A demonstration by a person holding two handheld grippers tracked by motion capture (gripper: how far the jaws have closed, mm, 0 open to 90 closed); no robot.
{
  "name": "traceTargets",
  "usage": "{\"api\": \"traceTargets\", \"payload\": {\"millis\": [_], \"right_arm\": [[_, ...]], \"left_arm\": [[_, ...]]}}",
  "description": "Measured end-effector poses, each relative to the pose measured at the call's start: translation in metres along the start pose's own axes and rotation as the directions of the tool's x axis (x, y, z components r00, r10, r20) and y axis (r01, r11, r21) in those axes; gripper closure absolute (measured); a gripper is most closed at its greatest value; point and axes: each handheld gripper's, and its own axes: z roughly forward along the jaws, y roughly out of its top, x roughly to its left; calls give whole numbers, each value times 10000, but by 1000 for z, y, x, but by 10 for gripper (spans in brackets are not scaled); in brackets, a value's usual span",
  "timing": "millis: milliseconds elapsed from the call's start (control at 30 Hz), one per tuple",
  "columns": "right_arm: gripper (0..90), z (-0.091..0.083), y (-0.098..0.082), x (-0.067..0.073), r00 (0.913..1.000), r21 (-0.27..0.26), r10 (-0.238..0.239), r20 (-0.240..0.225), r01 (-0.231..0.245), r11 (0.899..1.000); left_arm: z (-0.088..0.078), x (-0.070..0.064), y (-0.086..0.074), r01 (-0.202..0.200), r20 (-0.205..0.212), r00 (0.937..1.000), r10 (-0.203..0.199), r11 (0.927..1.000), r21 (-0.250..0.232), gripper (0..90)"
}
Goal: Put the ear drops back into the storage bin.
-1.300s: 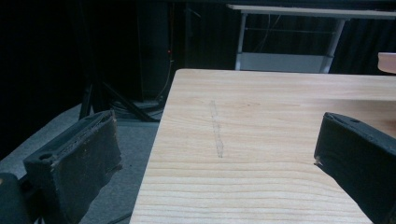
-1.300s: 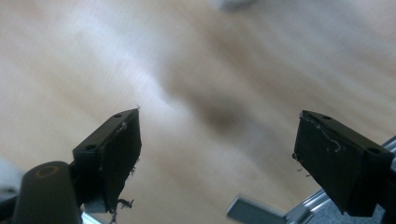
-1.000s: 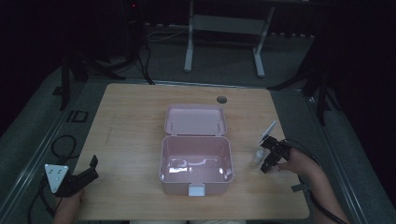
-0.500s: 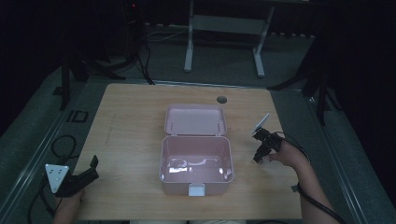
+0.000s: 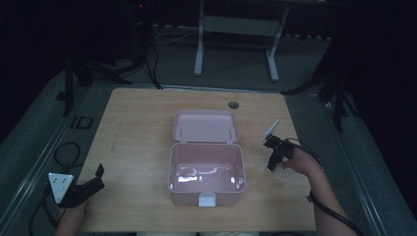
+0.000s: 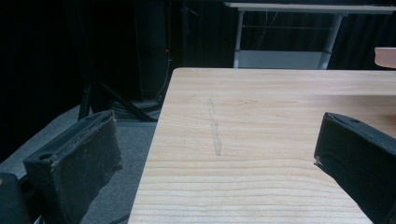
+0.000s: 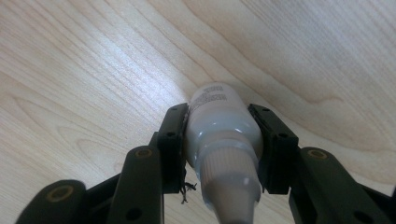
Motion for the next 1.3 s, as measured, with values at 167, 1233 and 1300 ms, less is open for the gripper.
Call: {"api": "traceTargets", "payload": {"millis": [167,1233,1300], "right_arm": [[595,-1,-1,6,9968,100,-805,-23,805,9967],[596,-15,-35,60,7570,373,-6518,452,6507,7584],[596,-15,-37,63,7441,509,-6661,506,6642,7458]], "left_arm": [[0,0,0,23,-21,10000,-23,10000,23,4],[1,0,-1,-4,28,10000,4,10000,64,4],[1,1,-1,44,13,10000,-44,10000,43,4]]}}
